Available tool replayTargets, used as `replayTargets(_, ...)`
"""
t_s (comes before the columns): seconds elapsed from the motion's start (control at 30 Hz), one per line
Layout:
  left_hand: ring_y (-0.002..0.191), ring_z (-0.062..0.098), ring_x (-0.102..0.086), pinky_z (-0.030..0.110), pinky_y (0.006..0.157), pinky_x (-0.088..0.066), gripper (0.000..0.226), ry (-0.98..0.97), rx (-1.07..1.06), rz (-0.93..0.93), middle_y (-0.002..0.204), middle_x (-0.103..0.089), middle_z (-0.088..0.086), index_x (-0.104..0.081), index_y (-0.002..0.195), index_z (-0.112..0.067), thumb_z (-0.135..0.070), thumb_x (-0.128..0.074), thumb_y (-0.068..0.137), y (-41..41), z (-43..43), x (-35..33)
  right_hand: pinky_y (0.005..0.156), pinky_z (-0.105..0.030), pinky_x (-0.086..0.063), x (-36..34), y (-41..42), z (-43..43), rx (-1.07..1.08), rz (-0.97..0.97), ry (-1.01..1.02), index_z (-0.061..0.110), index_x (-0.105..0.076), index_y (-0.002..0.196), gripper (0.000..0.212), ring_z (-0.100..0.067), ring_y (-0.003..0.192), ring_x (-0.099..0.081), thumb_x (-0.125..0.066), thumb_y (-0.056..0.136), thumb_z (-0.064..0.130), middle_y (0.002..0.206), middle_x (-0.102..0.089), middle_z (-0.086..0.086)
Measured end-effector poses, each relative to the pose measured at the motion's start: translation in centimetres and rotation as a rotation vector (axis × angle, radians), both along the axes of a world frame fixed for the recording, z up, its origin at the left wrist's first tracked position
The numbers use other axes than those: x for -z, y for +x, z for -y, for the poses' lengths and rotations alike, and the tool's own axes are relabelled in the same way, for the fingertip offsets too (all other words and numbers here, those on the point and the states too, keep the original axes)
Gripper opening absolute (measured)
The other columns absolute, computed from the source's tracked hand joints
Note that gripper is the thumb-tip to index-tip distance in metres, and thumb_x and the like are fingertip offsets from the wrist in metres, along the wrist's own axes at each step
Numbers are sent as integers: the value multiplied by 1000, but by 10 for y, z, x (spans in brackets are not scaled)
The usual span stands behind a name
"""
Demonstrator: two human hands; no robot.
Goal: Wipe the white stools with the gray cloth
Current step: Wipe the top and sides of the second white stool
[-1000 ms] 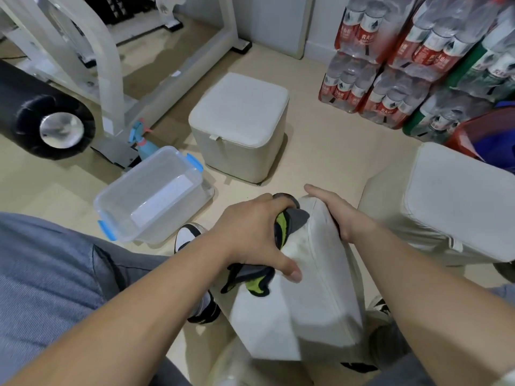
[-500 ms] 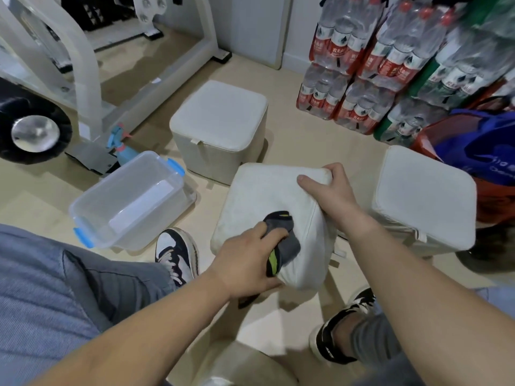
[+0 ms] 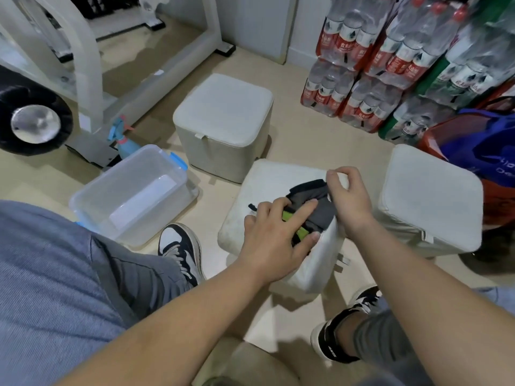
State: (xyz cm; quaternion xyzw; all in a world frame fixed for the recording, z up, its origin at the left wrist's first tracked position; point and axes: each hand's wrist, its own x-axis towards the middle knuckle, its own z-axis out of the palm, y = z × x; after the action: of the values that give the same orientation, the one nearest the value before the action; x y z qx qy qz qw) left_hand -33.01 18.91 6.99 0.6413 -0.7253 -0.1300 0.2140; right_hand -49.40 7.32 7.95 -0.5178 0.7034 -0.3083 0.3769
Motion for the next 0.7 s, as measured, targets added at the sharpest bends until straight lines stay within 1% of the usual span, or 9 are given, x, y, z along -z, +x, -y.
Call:
replayTargets(0.1,115,35,-42,49,82,-52,61,5,-69,26,136,-46,8,-39,153,-45,-64,-52,97,17,15,14,104,-42,-49,7,-11,1,72,28,27,42,-58,112,28,-24,116,-60,-54,92,62,129,-61,0)
replayTargets(0.23,120,41,-48,47,90,-52,62,294,-366,-85,136,-42,14,-35,156,-38,-54,-53,99,66,37,34,98,-35,-43,11,-21,1,145,57,49,34,-58,115,21,-25,119,-57,-54,101,50,130,-60,0)
replayTargets(0.3,117,44,-54,44,90,-49,63,358,-459,-156,135,-45,16,-36,156,-33,-53,-53,99,62,41,29,99,-35,-43,13,-20,0,137,42,53,36,-56,114,20,-25,120,-56,-52,102,51,131,-59,-1)
replayTargets(0.37,107,43,-59,44,85,-51,58,270,-366,-180,127,-51,16,-41,150,-29,-52,-54,98,29,31,10,105,-39,-46,12,-15,-3,125,17,49,39,-55,113,22,-26,119,-58,-51,99,56,131,-60,-4)
replayTargets(0.43,99,36,-58,42,79,-52,55,158,-98,-197,117,-53,10,-45,144,-30,-50,-59,94,-9,9,-9,107,-44,-49,8,-13,-5,109,7,57,45,-54,110,23,-29,117,-60,-49,94,62,130,-62,-5)
replayTargets(0.53,99,30,-57,37,71,-52,62,78,141,-126,113,-50,4,-46,146,-36,-50,-66,88,-4,3,-6,107,-45,-50,3,-14,-6,59,20,61,51,-54,104,18,-26,116,-61,-50,92,64,127,-62,0)
replayTargets(0.57,101,32,-58,37,70,-51,64,74,110,-83,116,-50,5,-45,148,-37,-49,-66,88,10,9,1,106,-44,-51,1,-13,-6,40,22,50,50,-55,104,17,-25,116,-61,-52,93,62,126,-63,1)
replayTargets(0.63,105,37,-60,41,74,-52,63,140,-112,-53,125,-51,9,-42,151,-36,-48,-62,93,37,20,13,105,-45,-52,-2,-9,-6,15,28,26,48,-58,103,15,-23,115,-62,-53,95,59,124,-64,3)
replayTargets(0.7,112,40,-60,43,85,-51,62,275,-421,-189,132,-52,14,-38,155,-31,-46,-58,98,57,31,17,107,-45,-51,-5,-2,-5,-20,18,14,48,-58,101,13,-21,114,-61,-52,95,57,125,-64,2)
